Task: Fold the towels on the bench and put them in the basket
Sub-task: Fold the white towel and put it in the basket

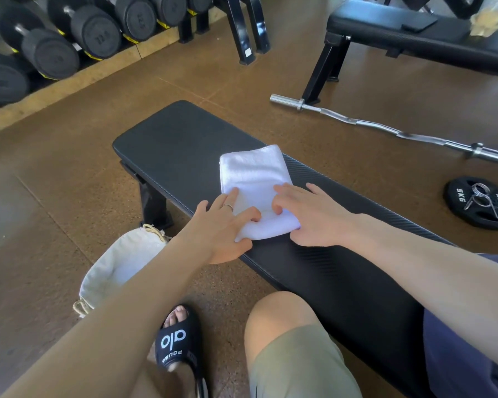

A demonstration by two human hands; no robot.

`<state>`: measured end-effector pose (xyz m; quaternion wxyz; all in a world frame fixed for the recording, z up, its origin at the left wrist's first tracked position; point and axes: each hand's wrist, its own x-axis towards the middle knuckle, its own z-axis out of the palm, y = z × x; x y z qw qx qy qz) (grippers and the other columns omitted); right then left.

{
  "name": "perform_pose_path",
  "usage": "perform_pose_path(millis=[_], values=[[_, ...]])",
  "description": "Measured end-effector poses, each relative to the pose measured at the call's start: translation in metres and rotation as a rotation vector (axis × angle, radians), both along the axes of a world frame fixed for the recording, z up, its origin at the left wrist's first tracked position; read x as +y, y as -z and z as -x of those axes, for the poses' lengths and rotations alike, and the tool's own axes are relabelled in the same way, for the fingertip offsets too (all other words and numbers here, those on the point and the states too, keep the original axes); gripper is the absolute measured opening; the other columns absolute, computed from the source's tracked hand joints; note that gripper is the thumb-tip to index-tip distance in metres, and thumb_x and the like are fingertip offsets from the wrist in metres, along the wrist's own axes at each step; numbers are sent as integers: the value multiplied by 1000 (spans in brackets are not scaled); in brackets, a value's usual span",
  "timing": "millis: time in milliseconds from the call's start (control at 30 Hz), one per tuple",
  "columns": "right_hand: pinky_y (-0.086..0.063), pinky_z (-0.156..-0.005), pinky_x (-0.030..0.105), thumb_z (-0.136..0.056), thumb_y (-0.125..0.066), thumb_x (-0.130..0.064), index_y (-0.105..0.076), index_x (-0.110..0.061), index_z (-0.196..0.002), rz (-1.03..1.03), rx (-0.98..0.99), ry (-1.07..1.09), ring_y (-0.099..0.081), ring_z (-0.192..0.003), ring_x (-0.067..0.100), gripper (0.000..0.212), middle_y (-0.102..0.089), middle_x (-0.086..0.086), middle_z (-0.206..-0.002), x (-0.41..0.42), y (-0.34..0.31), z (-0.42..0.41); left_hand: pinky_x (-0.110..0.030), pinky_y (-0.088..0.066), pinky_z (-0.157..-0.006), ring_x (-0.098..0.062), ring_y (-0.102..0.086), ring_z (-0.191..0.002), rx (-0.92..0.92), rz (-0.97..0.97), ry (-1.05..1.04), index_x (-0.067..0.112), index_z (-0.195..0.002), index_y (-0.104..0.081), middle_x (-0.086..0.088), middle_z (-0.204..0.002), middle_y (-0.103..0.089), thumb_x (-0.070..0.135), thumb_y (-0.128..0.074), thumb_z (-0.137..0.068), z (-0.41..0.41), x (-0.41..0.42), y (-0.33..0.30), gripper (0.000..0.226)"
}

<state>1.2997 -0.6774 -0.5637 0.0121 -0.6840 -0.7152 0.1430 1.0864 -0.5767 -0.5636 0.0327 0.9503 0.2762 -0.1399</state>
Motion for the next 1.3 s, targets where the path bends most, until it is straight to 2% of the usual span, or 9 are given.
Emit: perform_pose_path(millis=[133,267,367,533,733,833,900,1033,1300], values=[[-36,-82,34,-79,-55,-16,-50,-31,-95,-8,256,129,-51,-83,3,23,-54,-16,-101,1,-2,-7,-37,-36,-99,-22,-51,-102,-169,46,-34,38,-129,-39,-2,-153,-36,43,-35,-92,8,5,-5,37],[-41,-105,31,-88,-57,-22,-55,-29,-136,75,530,364,-50,-128,11,49,-51,-16,-145,-4,-3,-12,-35,-42,-102,-23,-60,-110,-331,208,-132,27,-139,-49,8,-146,-51,44,-48,-101,20,14,-4,42],[-36,-99,25,-89,-58,-24,-46,-34,-148,84,626,458,-44,-127,5,61,-48,-18,-143,1,-2,-11,-37,-48,-93,-19,-60,-102,-382,238,-193,29,-133,-53,7,-114,-66,50,-47,-101,23,21,-2,39],[-43,-82,31,-82,-55,-38,-67,-27,-111,63,707,532,-60,-99,11,33,-68,-7,-103,7,3,-13,-29,-37,-61,-11,-51,-67,-573,387,-357,25,-79,-49,5,-74,-53,46,-52,-101,15,24,1,30],[-39,-97,32,-96,-51,-50,-68,-20,-108,-45,646,527,-53,-112,12,37,-58,-17,-118,10,7,-8,-40,-48,-93,-21,-58,-104,-609,493,-474,8,-107,-64,-4,-115,-61,53,-45,-101,9,32,10,50],[-33,-99,29,-99,-49,-49,-71,-13,-100,-83,636,604,-46,-117,11,42,-49,-16,-125,13,16,-4,-49,-48,-89,-32,-57,-91,-615,510,-544,-5,-88,-55,-15,-99,-57,70,-37,-93,4,32,7,77],[-35,-97,29,-99,-48,-49,-71,-13,-92,-118,631,637,-47,-116,12,44,-48,-15,-122,14,23,-2,-52,-46,-88,-37,-57,-92,-611,478,-579,-5,-77,-48,-22,-99,-57,65,-37,-97,-1,32,10,73],[-36,-83,21,-97,-52,-46,-66,-10,-84,-189,692,682,-49,-108,10,42,-49,-12,-115,14,28,1,-49,-46,-90,-29,-57,-88,-598,385,-638,-2,-71,-47,-5,-94,-52,59,-36,-101,-7,34,17,69],[-35,-68,21,-93,-61,-34,-48,-3,-73,-373,635,703,-48,-79,9,39,-50,-2,-87,9,31,6,-36,-31,-62,-21,-32,-56,-610,258,-594,15,-64,-24,-1,-64,-28,58,-41,-99,-12,38,22,58]])
